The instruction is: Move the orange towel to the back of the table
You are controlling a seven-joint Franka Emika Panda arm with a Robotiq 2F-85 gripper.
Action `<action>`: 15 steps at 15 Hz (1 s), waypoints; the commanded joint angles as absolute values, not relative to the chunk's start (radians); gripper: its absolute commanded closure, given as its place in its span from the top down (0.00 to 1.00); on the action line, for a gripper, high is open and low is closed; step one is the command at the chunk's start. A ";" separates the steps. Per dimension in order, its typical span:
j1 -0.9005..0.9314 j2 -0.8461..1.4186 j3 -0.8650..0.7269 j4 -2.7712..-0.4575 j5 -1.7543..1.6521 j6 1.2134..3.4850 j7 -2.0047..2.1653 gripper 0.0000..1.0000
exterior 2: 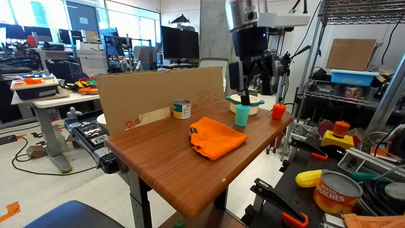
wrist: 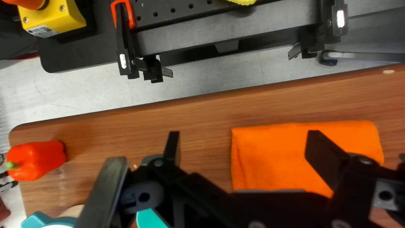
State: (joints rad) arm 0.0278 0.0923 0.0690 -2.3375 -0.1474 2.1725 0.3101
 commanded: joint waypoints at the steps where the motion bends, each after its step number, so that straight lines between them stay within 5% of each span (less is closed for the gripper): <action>1: 0.050 0.250 0.053 -2.233 -0.151 2.190 0.326 1.00; 15: 0.164 0.661 0.006 -1.883 -0.202 2.206 0.307 1.00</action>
State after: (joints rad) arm 0.1238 0.5676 0.0319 -1.9811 -0.1772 2.1990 0.3132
